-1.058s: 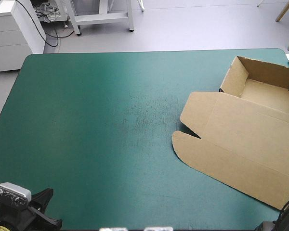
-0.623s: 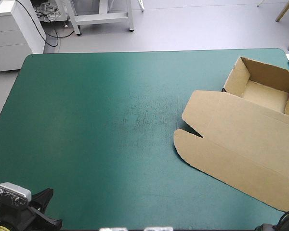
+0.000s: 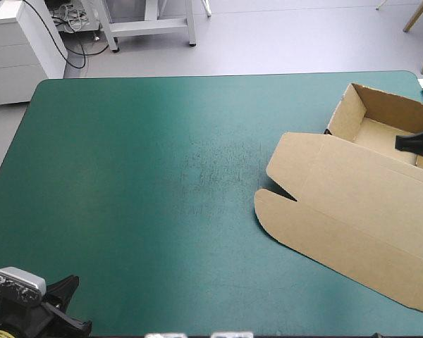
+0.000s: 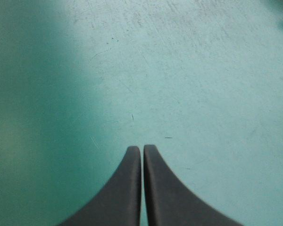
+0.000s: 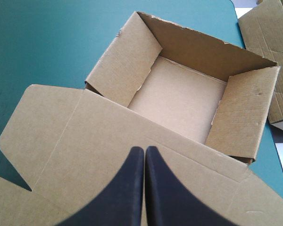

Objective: Fold the box

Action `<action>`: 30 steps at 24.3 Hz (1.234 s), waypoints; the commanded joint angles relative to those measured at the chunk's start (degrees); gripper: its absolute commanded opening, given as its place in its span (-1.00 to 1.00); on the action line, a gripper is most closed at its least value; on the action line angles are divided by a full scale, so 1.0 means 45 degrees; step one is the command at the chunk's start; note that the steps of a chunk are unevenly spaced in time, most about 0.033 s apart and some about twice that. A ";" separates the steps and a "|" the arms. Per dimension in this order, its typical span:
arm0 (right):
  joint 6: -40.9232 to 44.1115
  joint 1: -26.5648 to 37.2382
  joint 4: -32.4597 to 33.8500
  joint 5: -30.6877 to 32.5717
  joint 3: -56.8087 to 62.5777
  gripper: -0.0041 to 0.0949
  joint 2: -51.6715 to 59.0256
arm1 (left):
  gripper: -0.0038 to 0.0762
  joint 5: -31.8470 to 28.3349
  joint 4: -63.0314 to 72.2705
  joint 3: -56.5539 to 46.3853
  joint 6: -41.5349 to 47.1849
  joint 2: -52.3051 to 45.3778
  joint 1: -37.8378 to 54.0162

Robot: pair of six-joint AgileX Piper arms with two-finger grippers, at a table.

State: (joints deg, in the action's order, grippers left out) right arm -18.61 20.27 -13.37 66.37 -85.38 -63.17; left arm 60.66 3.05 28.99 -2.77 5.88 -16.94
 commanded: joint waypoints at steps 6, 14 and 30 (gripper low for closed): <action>0.0137 -0.0099 -0.0014 -0.4164 0.7165 -0.96 0.6783 | -0.92 -0.0916 0.0561 0.0287 0.0158 0.0199 -0.0052; -0.0769 -0.0576 -0.1020 -0.3682 1.0864 -0.96 1.0160 | -0.92 -0.0946 0.0561 0.0287 0.0161 0.0199 -0.0052; -0.1040 -0.1127 -0.0994 -0.4492 1.2590 -0.96 1.1130 | -0.92 -0.0946 0.0595 0.0287 0.0132 0.0199 -0.0052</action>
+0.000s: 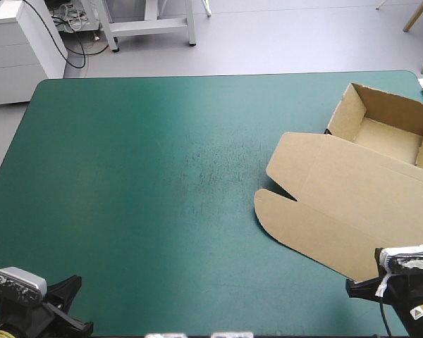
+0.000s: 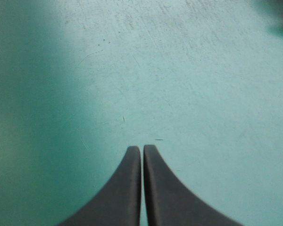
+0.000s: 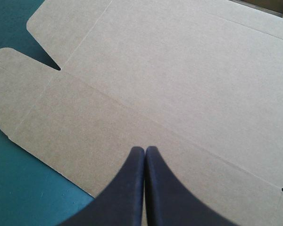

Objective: Fold the box

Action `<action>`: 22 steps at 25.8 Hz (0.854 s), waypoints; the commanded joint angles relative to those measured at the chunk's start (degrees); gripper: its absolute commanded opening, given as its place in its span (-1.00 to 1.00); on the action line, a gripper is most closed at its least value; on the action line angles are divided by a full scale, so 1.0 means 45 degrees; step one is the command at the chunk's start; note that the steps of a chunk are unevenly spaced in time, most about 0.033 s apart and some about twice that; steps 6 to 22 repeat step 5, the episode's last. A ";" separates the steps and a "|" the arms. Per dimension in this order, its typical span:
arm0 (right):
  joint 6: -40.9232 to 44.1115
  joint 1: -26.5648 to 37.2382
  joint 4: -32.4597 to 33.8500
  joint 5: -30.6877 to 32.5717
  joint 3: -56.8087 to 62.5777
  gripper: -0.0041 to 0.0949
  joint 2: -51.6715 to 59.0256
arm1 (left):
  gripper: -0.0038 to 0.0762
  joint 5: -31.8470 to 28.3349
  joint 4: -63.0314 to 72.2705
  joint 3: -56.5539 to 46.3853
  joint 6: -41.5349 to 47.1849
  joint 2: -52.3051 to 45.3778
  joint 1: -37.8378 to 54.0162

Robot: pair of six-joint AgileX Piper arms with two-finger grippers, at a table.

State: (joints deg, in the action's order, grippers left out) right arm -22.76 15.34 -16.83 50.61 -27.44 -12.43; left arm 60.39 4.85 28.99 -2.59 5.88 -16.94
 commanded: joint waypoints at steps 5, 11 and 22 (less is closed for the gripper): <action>0.0040 -0.0031 -0.0275 -0.1043 -0.0263 -0.96 -0.0147 | -0.92 -0.0585 0.0219 0.0287 0.0092 0.0199 -0.0052; 0.0040 -0.0031 -0.0275 -0.1043 -0.0263 -0.96 -0.0147 | -0.92 -0.0585 0.0219 0.0287 0.0092 0.0199 -0.0052; 0.0040 -0.0031 -0.0275 -0.1043 -0.0263 -0.96 -0.0147 | -0.92 -0.0585 0.0219 0.0287 0.0092 0.0199 -0.0052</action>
